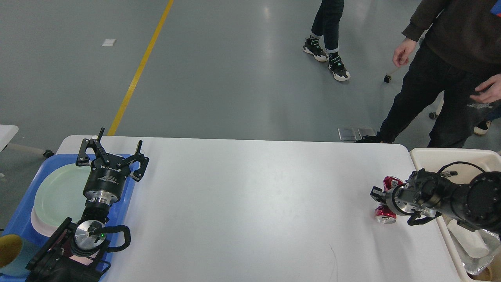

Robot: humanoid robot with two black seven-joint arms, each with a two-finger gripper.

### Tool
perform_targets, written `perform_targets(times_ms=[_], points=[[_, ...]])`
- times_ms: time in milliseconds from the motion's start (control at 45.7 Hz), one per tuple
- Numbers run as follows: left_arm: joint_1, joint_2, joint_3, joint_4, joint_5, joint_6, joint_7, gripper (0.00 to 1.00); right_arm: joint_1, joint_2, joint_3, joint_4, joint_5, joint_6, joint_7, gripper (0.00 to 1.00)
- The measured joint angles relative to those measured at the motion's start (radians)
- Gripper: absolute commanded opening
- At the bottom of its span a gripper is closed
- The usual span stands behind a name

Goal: Tidy desktop
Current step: 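Grasp the red can with the right gripper and lift it, then carry the red can over the white bin and lower it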

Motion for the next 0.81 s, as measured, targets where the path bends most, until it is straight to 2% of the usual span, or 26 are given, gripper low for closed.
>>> perform_targets(times_ms=[131,263,438,700,810], points=[[0.000,0.000,0.000,0.000,0.000,0.000,0.000,0.96,0.067,-0.036,-0.003,0.082,0.000,0.006,-0.004,0.00],[0.000,0.000,0.000,0.000,0.000,-0.001,0.000,0.96,0.208,-0.103,-0.017,0.229,-0.002,0.061,-0.032,0.00],[0.000,0.000,-0.001,0.000,0.000,-0.001,0.000,0.96,0.544,-0.167,-0.155,0.512,-0.004,0.186,-0.043,0.00],[0.000,0.000,-0.001,0.000,0.000,-0.001,0.000,0.96,1.063,-0.171,-0.373,0.972,-0.002,0.216,-0.037,0.00],[0.000,0.000,-0.001,0.000,0.000,-0.001,0.000,0.96,1.166,-0.191,-0.398,1.066,-0.004,0.246,-0.039,0.00]])
